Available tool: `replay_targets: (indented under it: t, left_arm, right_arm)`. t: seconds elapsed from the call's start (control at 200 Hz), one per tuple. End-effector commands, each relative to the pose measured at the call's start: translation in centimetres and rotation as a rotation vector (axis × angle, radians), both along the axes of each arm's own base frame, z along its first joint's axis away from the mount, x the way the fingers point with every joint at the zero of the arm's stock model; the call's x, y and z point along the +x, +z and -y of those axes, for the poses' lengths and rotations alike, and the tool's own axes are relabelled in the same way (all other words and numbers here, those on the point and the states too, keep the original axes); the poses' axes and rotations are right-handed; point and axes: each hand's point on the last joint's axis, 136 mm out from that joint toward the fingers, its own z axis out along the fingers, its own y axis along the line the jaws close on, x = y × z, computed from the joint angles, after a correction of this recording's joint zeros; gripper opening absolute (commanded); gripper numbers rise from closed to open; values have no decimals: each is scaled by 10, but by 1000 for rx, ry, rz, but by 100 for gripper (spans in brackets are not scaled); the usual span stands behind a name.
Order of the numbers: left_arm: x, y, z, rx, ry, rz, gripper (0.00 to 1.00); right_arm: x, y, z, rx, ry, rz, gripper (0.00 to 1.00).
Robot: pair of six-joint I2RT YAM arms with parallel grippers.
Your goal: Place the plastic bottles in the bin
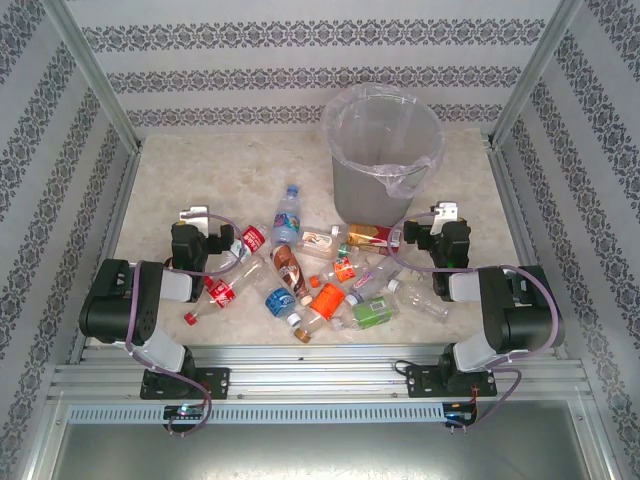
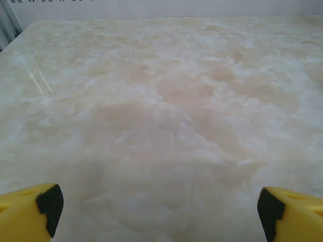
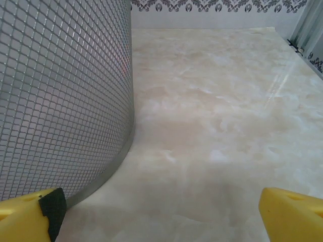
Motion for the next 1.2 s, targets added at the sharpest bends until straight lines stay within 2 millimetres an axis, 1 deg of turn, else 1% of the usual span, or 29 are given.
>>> replay_targets:
  t: [0.0,1.059,1.194]
  left_arm:
    - [2,5,-2,7,-1,13,100]
    - [2,5,-3,8,0,14,100]
    - [-3,10,-3,4,2,57,100]
  right_arm:
    - [6,13,-2,0,18,36,98]
    - [6,12,0,9,13,35,98]
    - [2,15,0,9,12,52,98]
